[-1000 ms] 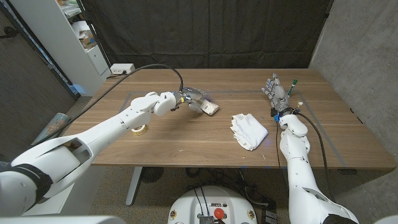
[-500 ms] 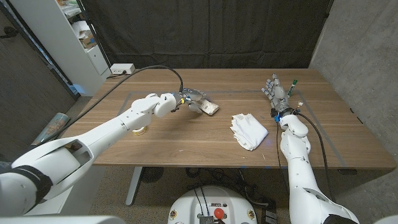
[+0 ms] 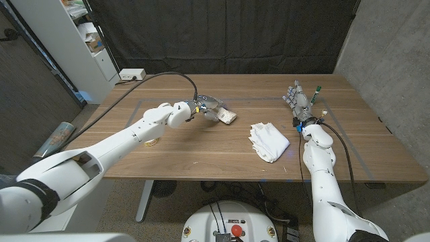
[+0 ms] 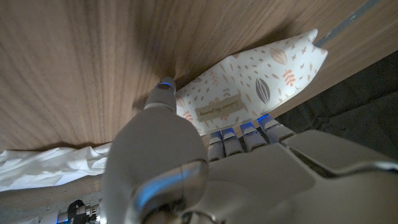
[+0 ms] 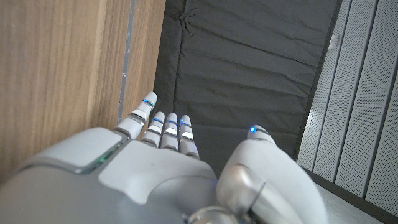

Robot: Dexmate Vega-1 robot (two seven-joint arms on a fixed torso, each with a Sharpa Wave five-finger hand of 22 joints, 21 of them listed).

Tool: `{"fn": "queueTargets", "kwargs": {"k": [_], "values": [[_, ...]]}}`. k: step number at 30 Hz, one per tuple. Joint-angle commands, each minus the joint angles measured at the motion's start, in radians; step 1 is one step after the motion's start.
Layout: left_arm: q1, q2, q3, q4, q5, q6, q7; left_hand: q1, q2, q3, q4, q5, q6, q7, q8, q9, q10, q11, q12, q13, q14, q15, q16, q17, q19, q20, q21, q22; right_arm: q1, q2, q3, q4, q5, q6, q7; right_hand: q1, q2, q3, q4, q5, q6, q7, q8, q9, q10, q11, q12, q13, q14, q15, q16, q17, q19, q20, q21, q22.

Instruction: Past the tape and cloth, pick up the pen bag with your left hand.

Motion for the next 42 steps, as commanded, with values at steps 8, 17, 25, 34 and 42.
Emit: {"fn": "queueTargets", "kwargs": {"k": [8, 17, 25, 34, 42], "values": [[0.002, -0.023, 0.009, 0.041, -0.007, 0.015, 0.083, 0.036, 0.011, 0.008, -0.006, -0.012, 0.039, -0.004, 0.007, 0.006, 0.041, -0.005, 0.008, 0.004, 0.040, -0.020, 0.003, 0.003, 0.033, 0.000, 0.008, 0.007, 0.008, -0.002, 0.007, 0.010, 0.000, 0.006, 0.006, 0.008, 0.006, -0.002, -0.001, 0.004, 0.008, 0.001, 0.002, 0.000, 0.012, -0.001, 0.001, 0.000, 0.009, 0.003, 0.003, 0.001, 0.008, 0.000, -0.004, 0.005], [0.003, -0.029, 0.014, 0.054, -0.012, 0.021, 0.109, 0.074, 0.025, 0.016, -0.013, -0.030, 0.090, -0.014, 0.014, 0.007, 0.083, -0.017, 0.013, 0.005, 0.099, -0.031, 0.009, 0.003, 0.082, -0.013, 0.018, 0.008, 0.012, -0.003, 0.009, 0.018, 0.000, 0.006, 0.009, 0.008, 0.006, -0.003, -0.001, 0.005, 0.008, 0.000, 0.002, 0.000, 0.014, -0.001, 0.001, 0.001, 0.009, 0.004, 0.003, 0.001, 0.009, 0.001, -0.008, 0.005], [0.005, -0.037, 0.016, 0.068, -0.019, 0.021, 0.143, 0.104, 0.036, 0.025, -0.017, -0.043, 0.132, -0.014, 0.020, 0.008, 0.122, -0.009, 0.019, 0.005, 0.142, -0.041, 0.012, 0.004, 0.113, -0.013, 0.024, 0.009, 0.011, -0.001, 0.011, 0.017, 0.000, 0.006, 0.010, 0.008, 0.006, -0.004, -0.002, 0.005, 0.009, 0.002, 0.003, 0.000, 0.014, 0.000, 0.001, 0.001, 0.009, 0.004, 0.003, 0.001, 0.011, 0.001, -0.011, 0.005], [0.002, -0.048, 0.021, 0.086, -0.026, 0.022, 0.166, 0.143, 0.059, 0.039, -0.019, -0.070, 0.184, -0.014, 0.026, 0.009, 0.175, -0.017, 0.027, 0.006, 0.202, -0.052, 0.019, 0.005, 0.164, -0.012, 0.037, 0.011, 0.016, -0.001, 0.011, 0.022, 0.000, 0.007, 0.010, 0.008, 0.007, -0.005, -0.002, 0.005, 0.008, 0.001, 0.002, 0.000, 0.015, 0.000, 0.001, 0.001, 0.009, 0.003, 0.002, 0.001, 0.012, 0.001, -0.013, 0.005], [-0.005, -0.054, 0.023, 0.107, -0.039, 0.017, 0.176, 0.166, 0.070, 0.048, -0.019, -0.099, 0.240, -0.020, 0.035, 0.009, 0.223, -0.030, 0.033, 0.007, 0.253, -0.063, 0.024, 0.006, 0.205, -0.015, 0.048, 0.012, 0.022, -0.002, 0.011, 0.028, -0.004, 0.006, 0.009, 0.008, 0.008, -0.006, -0.002, 0.005, 0.008, 0.001, 0.002, 0.000, 0.015, -0.001, 0.001, 0.001, 0.010, 0.002, 0.002, 0.001, 0.014, 0.001, -0.016, 0.005]]}}
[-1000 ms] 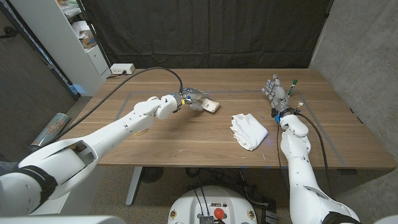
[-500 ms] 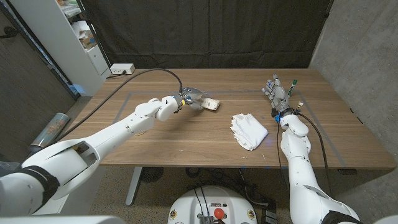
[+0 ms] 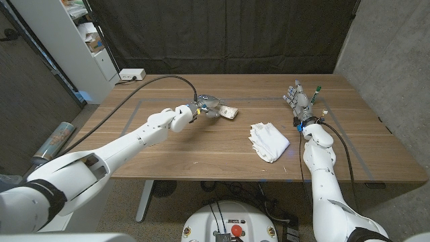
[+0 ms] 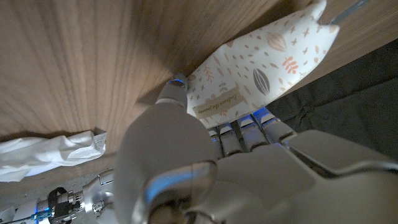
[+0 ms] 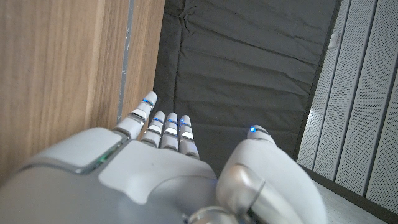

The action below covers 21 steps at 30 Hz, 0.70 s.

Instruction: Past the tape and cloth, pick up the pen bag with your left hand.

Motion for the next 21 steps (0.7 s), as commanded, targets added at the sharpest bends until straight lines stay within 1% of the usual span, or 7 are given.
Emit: {"fn": "queueTargets", "kwargs": {"k": [1, 5, 8, 9, 13, 15, 21], "values": [[-0.009, -0.011, 0.005, 0.029, -0.014, -0.004, 0.026, 0.018, 0.002, 0.012, 0.002, -0.011, 0.023, -0.002, 0.006, 0.004, 0.022, -0.003, 0.006, 0.001, 0.026, -0.058, 0.006, 0.003, 0.025, 0.002, 0.009, 0.002, 0.008, -0.001, 0.001, 0.009, -0.005, 0.000, -0.001, 0.004, 0.004, -0.003, 0.000, 0.005, 0.008, 0.001, 0.002, 0.000, 0.008, -0.002, 0.001, 0.001, 0.011, 0.002, 0.002, 0.001, 0.010, -0.003, -0.001, 0.005], [-0.012, -0.013, 0.008, 0.037, -0.017, -0.008, 0.031, 0.027, 0.007, 0.018, 0.002, -0.024, 0.048, -0.004, 0.010, 0.005, 0.042, -0.008, 0.009, 0.002, 0.049, -0.063, 0.007, 0.004, 0.043, 0.003, 0.015, 0.003, 0.009, 0.000, 0.001, 0.010, -0.007, 0.001, -0.002, 0.004, 0.004, -0.004, 0.000, 0.006, 0.009, 0.001, 0.002, 0.000, 0.008, -0.002, 0.001, 0.001, 0.011, 0.002, 0.002, 0.001, 0.011, -0.003, -0.002, 0.005], [-0.013, -0.016, 0.008, 0.042, -0.020, -0.006, 0.038, 0.038, 0.014, 0.025, 0.000, -0.032, 0.061, -0.004, 0.011, 0.005, 0.055, -0.003, 0.010, 0.002, 0.064, -0.064, 0.008, 0.004, 0.055, 0.005, 0.018, 0.003, 0.010, 0.001, 0.001, 0.011, -0.008, 0.001, -0.003, 0.004, 0.004, -0.004, 0.000, 0.006, 0.009, 0.002, 0.002, 0.000, 0.008, -0.001, 0.001, 0.001, 0.011, 0.003, 0.002, 0.001, 0.011, -0.003, -0.003, 0.005], [-0.014, -0.015, 0.009, 0.044, -0.020, -0.008, 0.038, 0.040, 0.015, 0.027, 0.001, -0.037, 0.067, -0.006, 0.012, 0.005, 0.061, -0.005, 0.010, 0.002, 0.074, -0.070, 0.010, 0.004, 0.060, 0.004, 0.020, 0.004, 0.011, 0.001, 0.001, 0.012, -0.008, 0.001, -0.003, 0.004, 0.004, -0.004, 0.000, 0.006, 0.009, 0.001, 0.002, 0.000, 0.008, -0.001, 0.001, 0.001, 0.011, 0.003, 0.002, 0.001, 0.012, -0.003, -0.003, 0.005], [-0.013, -0.016, 0.009, 0.044, -0.022, -0.006, 0.044, 0.053, 0.022, 0.036, -0.002, -0.048, 0.083, -0.009, 0.014, 0.005, 0.077, -0.007, 0.012, 0.002, 0.093, -0.071, 0.011, 0.004, 0.075, 0.004, 0.025, 0.004, 0.013, 0.001, 0.003, 0.016, -0.007, 0.003, -0.003, 0.004, 0.004, -0.004, 0.000, 0.006, 0.010, 0.001, 0.003, 0.000, 0.008, -0.001, 0.001, 0.001, 0.010, 0.002, 0.002, 0.001, 0.012, -0.002, -0.004, 0.005], [-0.014, -0.014, 0.011, 0.040, -0.021, -0.002, 0.038, 0.057, 0.026, 0.040, -0.001, -0.056, 0.097, -0.007, 0.016, 0.005, 0.092, -0.003, 0.015, 0.003, 0.107, -0.074, 0.013, 0.005, 0.086, 0.003, 0.028, 0.004, 0.014, 0.001, 0.003, 0.017, -0.008, 0.004, -0.004, 0.004, 0.005, -0.005, 0.000, 0.006, 0.010, 0.001, 0.003, 0.000, 0.008, -0.001, 0.001, 0.001, 0.011, 0.002, 0.002, 0.001, 0.012, -0.002, -0.005, 0.005], [-0.011, -0.013, 0.010, 0.036, -0.022, 0.001, 0.046, 0.070, 0.034, 0.052, -0.001, -0.079, 0.133, -0.011, 0.021, 0.006, 0.123, -0.014, 0.018, 0.003, 0.147, -0.089, 0.017, 0.006, 0.107, -0.003, 0.035, 0.005, 0.014, 0.002, 0.005, 0.019, -0.007, 0.005, -0.003, 0.004, 0.005, -0.006, 0.000, 0.006, 0.010, 0.001, 0.003, 0.000, 0.010, -0.001, 0.001, 0.001, 0.011, 0.002, 0.002, 0.001, 0.013, -0.003, -0.007, 0.005]]}}
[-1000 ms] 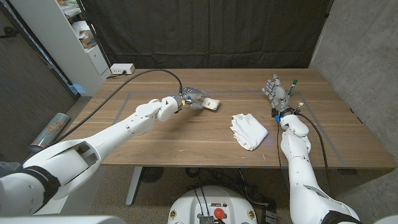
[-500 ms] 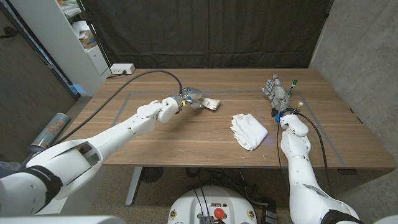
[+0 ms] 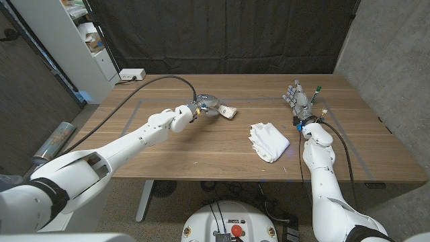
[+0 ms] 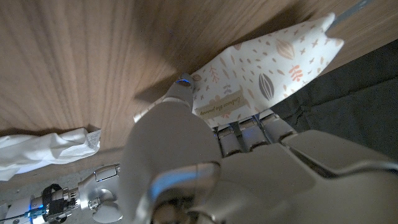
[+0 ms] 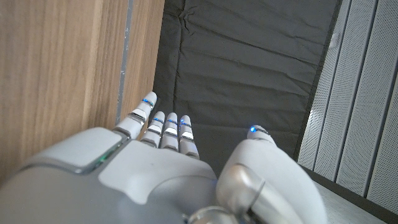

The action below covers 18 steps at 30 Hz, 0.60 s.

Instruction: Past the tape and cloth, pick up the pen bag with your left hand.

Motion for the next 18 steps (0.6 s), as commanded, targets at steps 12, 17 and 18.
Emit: {"fn": "queueTargets", "kwargs": {"k": [12, 17, 18], "values": [[0.007, 0.003, -0.001, -0.016, -0.001, 0.014, 0.016, 0.023, 0.009, 0.037, 0.005, -0.043, 0.125, -0.016, 0.025, 0.007, 0.110, -0.014, 0.016, 0.004, 0.125, -0.111, 0.015, 0.005, 0.080, -0.017, 0.035, 0.007, -0.004, 0.003, 0.004, -0.003, 0.002, 0.004, 0.001, 0.004, 0.005, -0.007, -0.001, 0.006, 0.006, -0.002, 0.002, 0.000, 0.010, -0.001, 0.001, 0.001, 0.011, 0.002, 0.002, 0.001, 0.009, 0.003, -0.011, 0.005], [0.009, 0.005, 0.000, -0.021, -0.001, 0.016, 0.011, 0.024, 0.012, 0.045, 0.007, -0.046, 0.155, -0.023, 0.030, 0.006, 0.143, -0.020, 0.019, 0.004, 0.161, -0.123, 0.018, 0.005, 0.099, -0.020, 0.044, 0.008, -0.007, 0.003, 0.005, -0.005, 0.003, 0.003, 0.000, 0.004, 0.005, -0.008, -0.001, 0.006, 0.006, -0.002, 0.002, 0.000, 0.011, -0.001, 0.001, 0.001, 0.011, 0.002, 0.001, 0.001, 0.010, 0.003, -0.013, 0.005], [0.008, 0.005, 0.000, -0.021, 0.000, 0.016, 0.007, 0.023, 0.012, 0.046, 0.007, -0.046, 0.158, -0.024, 0.031, 0.006, 0.147, -0.021, 0.019, 0.004, 0.165, -0.123, 0.019, 0.005, 0.104, -0.021, 0.045, 0.008, -0.008, 0.003, 0.005, -0.005, 0.003, 0.003, 0.001, 0.004, 0.005, -0.008, -0.001, 0.006, 0.006, -0.002, 0.002, 0.000, 0.010, -0.001, 0.001, 0.001, 0.011, 0.002, 0.001, 0.001, 0.010, 0.003, -0.013, 0.005]]}}
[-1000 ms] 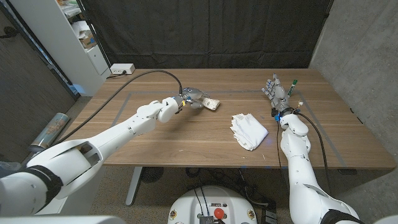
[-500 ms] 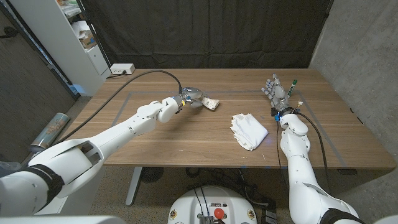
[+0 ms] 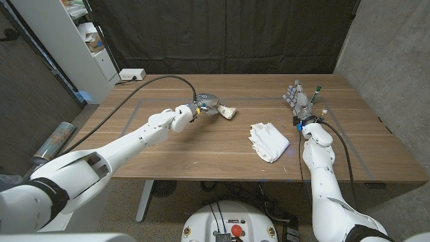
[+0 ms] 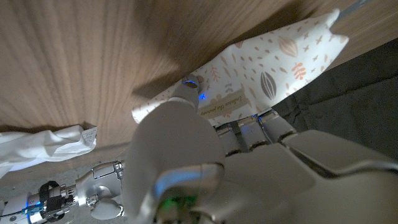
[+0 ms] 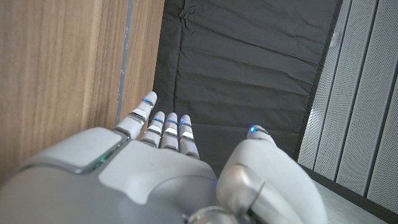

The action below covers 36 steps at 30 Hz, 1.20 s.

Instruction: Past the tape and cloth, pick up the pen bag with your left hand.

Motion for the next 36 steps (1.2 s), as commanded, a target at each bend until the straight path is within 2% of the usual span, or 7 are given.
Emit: {"fn": "queueTargets", "kwargs": {"k": [1, 8, 16, 36], "values": [[0.006, 0.003, -0.002, -0.010, -0.002, 0.008, -0.004, 0.007, 0.004, 0.011, 0.002, -0.001, 0.027, -0.002, 0.011, 0.001, 0.030, -0.002, 0.010, 0.005, 0.031, -0.116, 0.007, 0.002, 0.022, -0.014, 0.010, 0.004, -0.009, 0.002, 0.002, -0.008, 0.003, -0.001, 0.001, 0.004, 0.006, -0.004, 0.003, 0.006, 0.006, -0.002, 0.003, 0.000, 0.010, -0.001, 0.001, 0.001, 0.011, 0.002, 0.001, 0.001, 0.007, -0.001, -0.003, 0.005], [0.007, 0.003, -0.004, -0.008, -0.005, 0.007, 0.001, 0.009, 0.008, 0.025, 0.003, -0.001, 0.079, -0.015, 0.023, 0.001, 0.078, -0.008, 0.017, 0.010, 0.085, -0.128, 0.012, 0.004, 0.050, -0.021, 0.023, 0.005, -0.006, 0.002, 0.001, 0.000, 0.003, 0.002, 0.001, 0.004, 0.006, -0.004, 0.003, 0.007, 0.007, -0.002, 0.003, 0.000, 0.010, -0.001, 0.000, 0.001, 0.011, 0.004, 0.001, 0.001, 0.008, 0.000, -0.005, 0.005], [0.016, 0.012, -0.015, -0.023, -0.008, 0.009, 0.014, 0.009, 0.007, 0.034, 0.003, -0.002, 0.115, -0.014, 0.032, 0.001, 0.108, -0.012, 0.019, 0.015, 0.105, -0.139, 0.006, 0.003, 0.061, -0.025, 0.029, 0.005, -0.001, 0.005, -0.004, 0.002, -0.001, 0.006, 0.000, 0.004, 0.007, -0.005, 0.003, 0.007, 0.006, -0.003, 0.002, 0.000, 0.010, -0.001, 0.000, 0.001, 0.011, 0.002, 0.001, 0.001, 0.009, 0.000, -0.009, 0.005], [0.036, 0.043, -0.044, -0.090, 0.010, 0.043, 0.008, 0.001, 0.008, 0.040, 0.008, -0.002, 0.128, -0.013, 0.032, 0.001, 0.114, -0.007, 0.012, 0.020, 0.122, -0.137, 0.002, 0.004, 0.062, -0.024, 0.031, 0.005, 0.006, 0.006, -0.007, 0.004, -0.001, 0.010, 0.001, 0.005, 0.008, -0.007, 0.002, 0.008, 0.006, -0.003, 0.002, 0.000, 0.012, -0.001, 0.001, 0.001, 0.013, 0.002, 0.001, 0.001, 0.011, -0.001, -0.015, 0.005]]}}
